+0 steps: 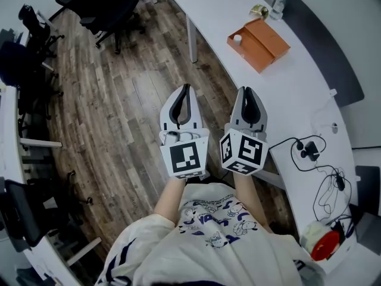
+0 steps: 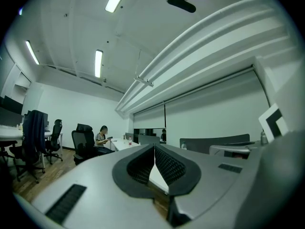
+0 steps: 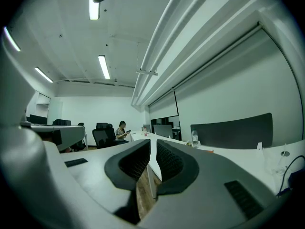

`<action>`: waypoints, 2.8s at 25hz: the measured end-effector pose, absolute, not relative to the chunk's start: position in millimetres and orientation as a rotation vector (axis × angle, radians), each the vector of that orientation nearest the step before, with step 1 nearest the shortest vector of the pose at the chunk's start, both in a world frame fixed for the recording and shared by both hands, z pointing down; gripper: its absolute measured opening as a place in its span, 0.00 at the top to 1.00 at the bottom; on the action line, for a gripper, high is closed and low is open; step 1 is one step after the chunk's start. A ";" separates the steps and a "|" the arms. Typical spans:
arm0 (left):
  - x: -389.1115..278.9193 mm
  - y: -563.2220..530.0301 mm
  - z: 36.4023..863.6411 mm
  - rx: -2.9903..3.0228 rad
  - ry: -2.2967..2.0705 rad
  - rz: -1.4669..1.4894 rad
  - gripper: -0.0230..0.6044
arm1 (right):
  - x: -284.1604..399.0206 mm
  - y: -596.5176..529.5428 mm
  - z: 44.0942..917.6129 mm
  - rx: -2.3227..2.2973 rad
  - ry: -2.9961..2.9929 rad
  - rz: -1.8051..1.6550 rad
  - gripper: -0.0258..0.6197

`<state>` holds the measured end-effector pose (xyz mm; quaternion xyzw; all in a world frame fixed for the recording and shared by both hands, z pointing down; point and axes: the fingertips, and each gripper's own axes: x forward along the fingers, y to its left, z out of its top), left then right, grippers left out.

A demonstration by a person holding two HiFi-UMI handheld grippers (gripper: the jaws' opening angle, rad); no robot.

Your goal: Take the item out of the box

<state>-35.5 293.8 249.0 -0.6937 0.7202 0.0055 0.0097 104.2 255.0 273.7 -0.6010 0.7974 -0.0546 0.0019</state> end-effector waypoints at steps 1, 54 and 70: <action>-39.6 286.2 249.9 -2.170 2.245 0.019 0.93 | 101.2 247.5 274.5 -1.893 2.495 -0.173 0.88; -97.0 -22.9 289.9 -2.485 2.035 -0.021 0.93 | 45.4 -24.3 326.6 -2.197 2.356 -0.338 0.87; -71.4 -115.6 312.6 -2.513 2.069 -0.068 0.93 | 68.1 -113.8 360.0 -2.207 2.394 -0.480 0.80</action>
